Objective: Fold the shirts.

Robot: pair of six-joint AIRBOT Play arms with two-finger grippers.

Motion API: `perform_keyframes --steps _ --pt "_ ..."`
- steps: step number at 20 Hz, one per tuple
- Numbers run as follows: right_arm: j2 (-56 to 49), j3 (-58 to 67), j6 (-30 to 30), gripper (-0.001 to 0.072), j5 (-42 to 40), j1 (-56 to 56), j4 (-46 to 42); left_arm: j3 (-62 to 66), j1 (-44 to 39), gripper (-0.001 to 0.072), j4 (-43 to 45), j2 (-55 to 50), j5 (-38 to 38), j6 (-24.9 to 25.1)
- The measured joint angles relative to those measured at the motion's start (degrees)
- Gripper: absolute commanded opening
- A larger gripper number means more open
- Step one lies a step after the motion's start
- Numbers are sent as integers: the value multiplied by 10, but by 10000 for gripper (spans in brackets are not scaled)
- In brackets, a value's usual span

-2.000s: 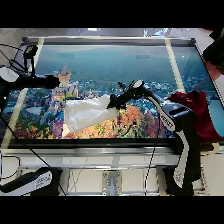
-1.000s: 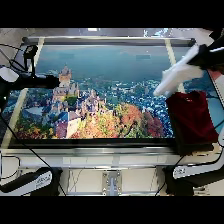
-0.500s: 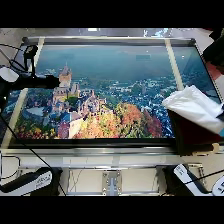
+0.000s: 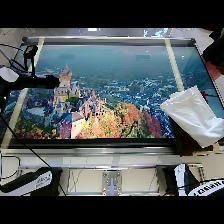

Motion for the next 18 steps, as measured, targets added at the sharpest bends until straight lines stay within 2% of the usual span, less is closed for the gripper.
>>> perform_keyframes --steps 1,3,6,8,13,18 --pt "2 45 3 276 -10 -2 41 0 0 13 0 0 0 0" --pt "4 114 0 12 -31 6 144 0 0 13 0 0 0 0" --pt "5 167 -49 11 -56 53 291 0 0 13 0 0 0 -4" --pt "0 183 -80 11 -64 99 333 0 0 13 0 0 0 -6" --pt "-33 196 -112 12 -63 206 349 0 0 13 0 0 0 -8" --pt "-60 199 -120 12 -60 264 337 0 0 13 0 0 0 -8"
